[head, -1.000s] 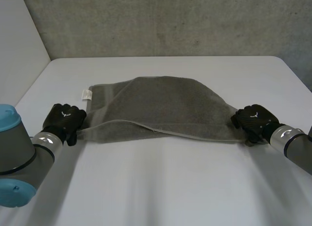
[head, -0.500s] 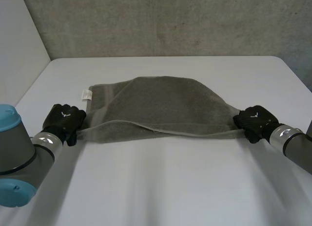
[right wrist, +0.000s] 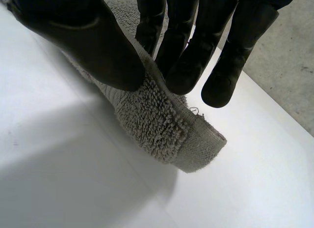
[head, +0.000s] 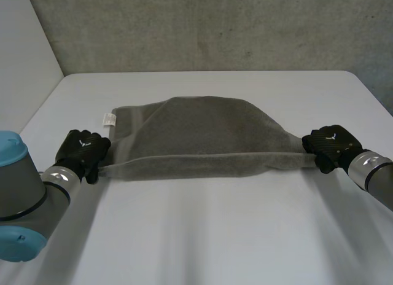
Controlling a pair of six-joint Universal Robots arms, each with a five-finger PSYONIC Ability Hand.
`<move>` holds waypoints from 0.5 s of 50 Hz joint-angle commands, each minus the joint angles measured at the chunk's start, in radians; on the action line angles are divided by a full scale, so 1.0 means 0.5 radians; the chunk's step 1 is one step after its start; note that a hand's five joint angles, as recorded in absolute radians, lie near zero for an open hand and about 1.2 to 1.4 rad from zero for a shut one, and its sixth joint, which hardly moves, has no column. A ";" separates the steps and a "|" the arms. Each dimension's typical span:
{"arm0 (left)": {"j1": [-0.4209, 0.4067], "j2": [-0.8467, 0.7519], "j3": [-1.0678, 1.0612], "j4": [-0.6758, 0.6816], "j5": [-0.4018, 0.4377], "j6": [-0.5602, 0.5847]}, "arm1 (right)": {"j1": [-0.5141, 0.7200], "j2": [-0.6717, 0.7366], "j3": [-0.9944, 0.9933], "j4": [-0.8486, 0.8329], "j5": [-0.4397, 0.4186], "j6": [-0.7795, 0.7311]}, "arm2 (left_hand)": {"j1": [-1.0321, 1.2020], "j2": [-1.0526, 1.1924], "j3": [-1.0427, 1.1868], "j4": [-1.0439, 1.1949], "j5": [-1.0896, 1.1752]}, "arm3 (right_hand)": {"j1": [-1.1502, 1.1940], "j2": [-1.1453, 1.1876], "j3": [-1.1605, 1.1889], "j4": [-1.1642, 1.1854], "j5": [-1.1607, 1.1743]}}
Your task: Fold the towel.
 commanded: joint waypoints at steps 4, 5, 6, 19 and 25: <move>-0.076 -0.009 -0.012 -0.018 0.000 0.000 | 0.007 0.001 0.012 0.001 0.007 -0.010 | -0.202 -0.190 -0.192 -0.214 -0.526 | 0.116 0.137 0.106 0.107 0.108; -0.076 -0.009 -0.012 -0.018 0.000 0.000 | 0.007 0.001 0.012 0.001 0.007 -0.010 | -0.202 -0.190 -0.192 -0.214 -0.526 | 0.116 0.137 0.106 0.107 0.108; -0.116 -0.012 -0.015 -0.018 0.000 0.000 | 0.004 0.001 0.012 0.001 0.007 -0.010 | -0.219 -0.207 -0.210 -0.232 -0.543 | 0.116 0.137 0.106 0.107 0.108; -0.153 -0.085 0.012 0.001 -0.015 0.018 | 0.004 -0.006 0.018 0.004 0.000 -0.010 | 0.025 0.038 0.035 0.013 -0.299 | 0.116 0.137 0.106 0.107 0.108; -0.135 -0.058 0.015 0.004 -0.024 -0.006 | -0.002 -0.088 0.024 0.010 0.004 0.002 | 1.048 1.060 1.058 1.036 0.724 | 0.116 0.137 0.106 0.107 0.108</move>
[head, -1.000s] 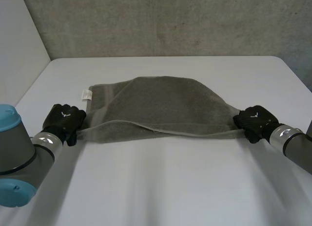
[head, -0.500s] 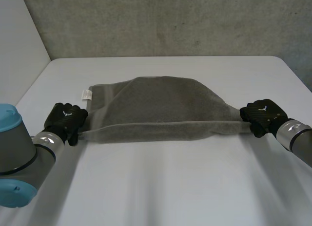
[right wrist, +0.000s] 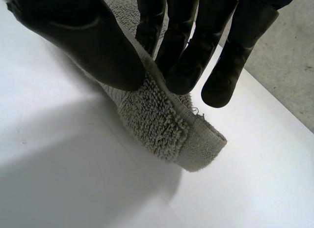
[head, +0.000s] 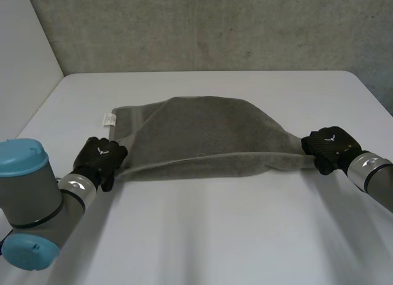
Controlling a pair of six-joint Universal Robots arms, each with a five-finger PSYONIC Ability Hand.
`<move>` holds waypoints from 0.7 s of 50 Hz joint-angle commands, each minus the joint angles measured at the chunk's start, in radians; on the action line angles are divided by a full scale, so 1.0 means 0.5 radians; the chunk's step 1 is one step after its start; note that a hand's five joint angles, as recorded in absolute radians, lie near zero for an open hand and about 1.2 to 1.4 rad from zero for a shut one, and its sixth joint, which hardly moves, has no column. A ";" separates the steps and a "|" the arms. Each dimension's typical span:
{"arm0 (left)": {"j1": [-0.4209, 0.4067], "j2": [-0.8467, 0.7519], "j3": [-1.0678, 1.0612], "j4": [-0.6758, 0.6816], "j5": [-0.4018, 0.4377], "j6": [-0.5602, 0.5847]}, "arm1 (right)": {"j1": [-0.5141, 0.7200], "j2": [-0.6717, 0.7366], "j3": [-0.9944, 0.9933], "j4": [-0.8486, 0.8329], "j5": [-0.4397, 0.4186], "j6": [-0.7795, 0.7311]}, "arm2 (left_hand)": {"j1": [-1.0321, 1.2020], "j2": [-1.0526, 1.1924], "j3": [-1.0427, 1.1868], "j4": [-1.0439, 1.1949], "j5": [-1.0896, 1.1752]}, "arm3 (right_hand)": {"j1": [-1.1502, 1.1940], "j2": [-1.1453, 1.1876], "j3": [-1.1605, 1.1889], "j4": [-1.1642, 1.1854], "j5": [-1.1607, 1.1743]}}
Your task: Fold the towel.
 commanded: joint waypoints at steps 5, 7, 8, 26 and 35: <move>0.041 0.048 0.022 -0.009 -0.014 -0.020 | -0.010 -0.301 0.010 0.027 0.012 0.037 | 0.514 0.514 0.508 0.524 0.194 | 0.116 0.137 0.106 0.107 0.108; 0.060 0.103 0.029 -0.018 -0.014 -0.020 | -0.016 -0.391 0.004 0.042 0.015 0.046 | 0.514 0.514 0.508 0.524 0.194 | 0.116 0.137 0.106 0.107 0.108; 0.093 0.182 0.038 -0.024 -0.011 -0.026 | -0.025 -0.482 -0.011 0.076 0.015 0.082 | 0.514 0.514 0.508 0.524 0.194 | 0.116 0.137 0.106 0.107 0.108; 0.201 1.128 0.507 -0.515 0.025 -0.560 | -0.197 -1.094 -0.741 0.935 -0.132 0.429 | 0.514 0.514 0.508 0.524 0.194 | 0.116 0.137 0.106 0.107 0.108; 0.167 0.616 0.756 -0.632 0.007 -0.523 | -0.043 -0.624 -1.128 1.340 -0.022 0.067 | 0.514 0.514 0.508 0.524 0.194 | 0.116 0.137 0.106 0.107 0.108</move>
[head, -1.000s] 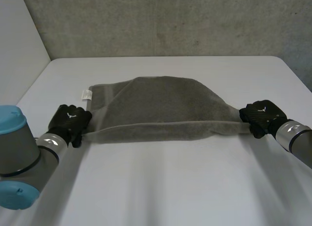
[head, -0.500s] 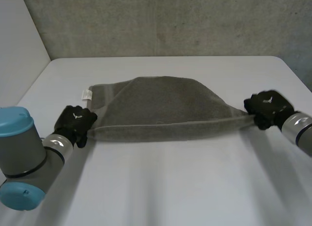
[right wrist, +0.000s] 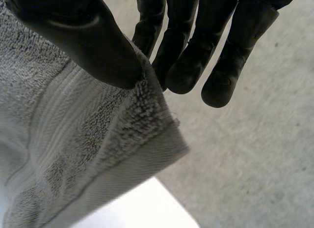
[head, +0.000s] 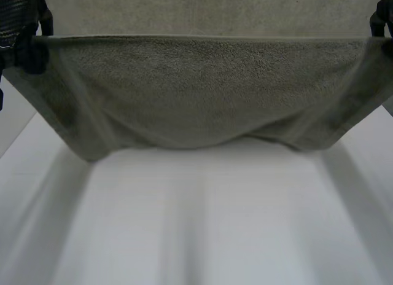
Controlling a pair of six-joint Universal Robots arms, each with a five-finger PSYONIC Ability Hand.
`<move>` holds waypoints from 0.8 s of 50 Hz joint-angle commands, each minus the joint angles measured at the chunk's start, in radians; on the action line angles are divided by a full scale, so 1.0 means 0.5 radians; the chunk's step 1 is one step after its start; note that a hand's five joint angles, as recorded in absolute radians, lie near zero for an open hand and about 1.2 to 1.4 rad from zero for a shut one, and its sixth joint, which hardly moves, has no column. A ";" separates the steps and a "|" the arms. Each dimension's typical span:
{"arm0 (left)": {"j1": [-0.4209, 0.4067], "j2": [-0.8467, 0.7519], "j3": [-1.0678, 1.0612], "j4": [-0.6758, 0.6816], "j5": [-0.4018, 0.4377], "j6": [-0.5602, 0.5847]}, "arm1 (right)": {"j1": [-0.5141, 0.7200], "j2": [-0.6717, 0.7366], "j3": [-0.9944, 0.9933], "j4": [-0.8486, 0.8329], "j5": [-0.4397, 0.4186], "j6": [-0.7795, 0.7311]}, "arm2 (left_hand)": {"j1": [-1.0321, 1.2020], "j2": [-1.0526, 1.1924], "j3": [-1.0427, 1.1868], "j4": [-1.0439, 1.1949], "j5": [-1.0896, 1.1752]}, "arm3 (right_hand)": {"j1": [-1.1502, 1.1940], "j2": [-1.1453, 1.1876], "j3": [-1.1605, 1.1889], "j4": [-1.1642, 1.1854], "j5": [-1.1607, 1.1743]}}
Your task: Fold the towel.
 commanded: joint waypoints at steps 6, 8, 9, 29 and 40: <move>-0.105 -1.099 0.600 -0.154 -0.054 0.326 | 0.326 0.779 -0.461 0.279 0.451 -0.639 | -0.117 -0.250 -0.297 -0.250 -0.534 | 0.116 0.120 0.092 0.107 0.107; -0.117 -1.194 0.665 -0.145 -0.060 0.409 | 0.396 0.902 -0.513 0.254 0.518 -0.746 | -0.117 -0.250 -0.297 -0.250 -0.534 | 0.116 0.120 0.092 0.107 0.107; -0.118 -1.195 0.665 -0.145 -0.060 0.410 | 0.466 1.005 -0.565 0.187 0.567 -0.816 | -0.117 -0.250 -0.297 -0.250 -0.534 | 0.116 0.120 0.092 0.107 0.107; -0.148 -1.048 1.040 0.926 -0.048 -0.207 | 0.599 0.893 -0.504 -1.639 0.712 -0.369 | -0.117 -0.250 -0.297 -0.250 -0.534 | 0.116 0.120 0.092 0.107 0.107; -0.099 -1.060 0.589 0.782 -0.036 -0.185 | 0.584 0.828 -0.054 -1.170 0.531 -0.335 | -0.117 -0.250 -0.297 -0.250 -0.534 | 0.116 0.120 0.092 0.107 0.107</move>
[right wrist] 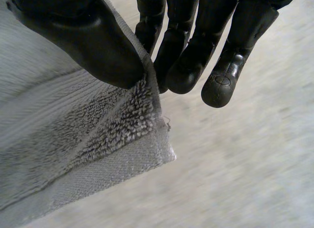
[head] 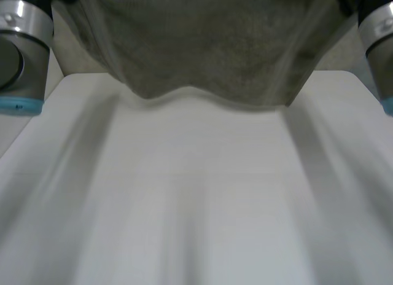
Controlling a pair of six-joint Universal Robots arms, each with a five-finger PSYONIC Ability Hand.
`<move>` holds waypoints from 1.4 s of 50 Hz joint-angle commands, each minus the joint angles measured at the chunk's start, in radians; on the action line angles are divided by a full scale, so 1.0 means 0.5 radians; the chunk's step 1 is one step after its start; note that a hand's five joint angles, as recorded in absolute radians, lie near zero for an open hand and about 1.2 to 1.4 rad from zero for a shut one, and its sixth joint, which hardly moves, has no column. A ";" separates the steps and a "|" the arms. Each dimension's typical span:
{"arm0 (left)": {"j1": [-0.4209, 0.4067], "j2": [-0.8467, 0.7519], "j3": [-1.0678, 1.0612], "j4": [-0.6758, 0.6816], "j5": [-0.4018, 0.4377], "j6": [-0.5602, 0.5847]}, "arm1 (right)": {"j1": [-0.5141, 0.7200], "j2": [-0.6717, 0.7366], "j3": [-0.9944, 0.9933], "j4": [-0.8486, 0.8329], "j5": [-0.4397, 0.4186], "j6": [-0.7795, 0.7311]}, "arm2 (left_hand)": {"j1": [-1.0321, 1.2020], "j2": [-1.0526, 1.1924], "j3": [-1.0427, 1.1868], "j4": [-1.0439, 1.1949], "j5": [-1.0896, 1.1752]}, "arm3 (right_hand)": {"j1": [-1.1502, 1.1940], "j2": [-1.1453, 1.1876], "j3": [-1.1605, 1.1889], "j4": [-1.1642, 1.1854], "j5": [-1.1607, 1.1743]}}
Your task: Fold the towel.
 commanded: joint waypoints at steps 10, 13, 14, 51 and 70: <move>0.090 0.041 -1.196 -0.079 0.240 0.491 | -0.048 -0.322 1.115 0.358 -0.450 -0.047 | -0.117 -0.250 -0.303 -0.250 -0.535 | 0.117 0.119 0.091 0.107 0.097; 0.102 0.132 -1.386 -0.079 0.292 0.653 | -0.107 -0.469 1.330 0.364 -0.499 -0.121 | -0.117 -0.250 -0.303 -0.250 -0.535 | 0.117 0.119 0.091 0.107 0.097; 0.102 0.133 -1.387 -0.079 0.292 0.654 | -0.137 -0.567 1.416 0.367 -0.502 -0.160 | -0.117 -0.250 -0.303 -0.250 -0.535 | 0.117 0.119 0.091 0.107 0.097; 0.323 0.419 -1.495 -0.521 0.580 0.620 | -0.598 -0.486 1.141 1.214 -0.785 -0.416 | -0.117 -0.250 -0.303 -0.250 -0.535 | 0.117 0.119 0.091 0.107 0.097; 0.105 -0.518 -0.550 -0.530 0.197 0.648 | -0.276 0.425 0.389 0.947 -0.309 -0.253 | -0.117 -0.250 -0.303 -0.250 -0.535 | 0.117 0.119 0.091 0.107 0.097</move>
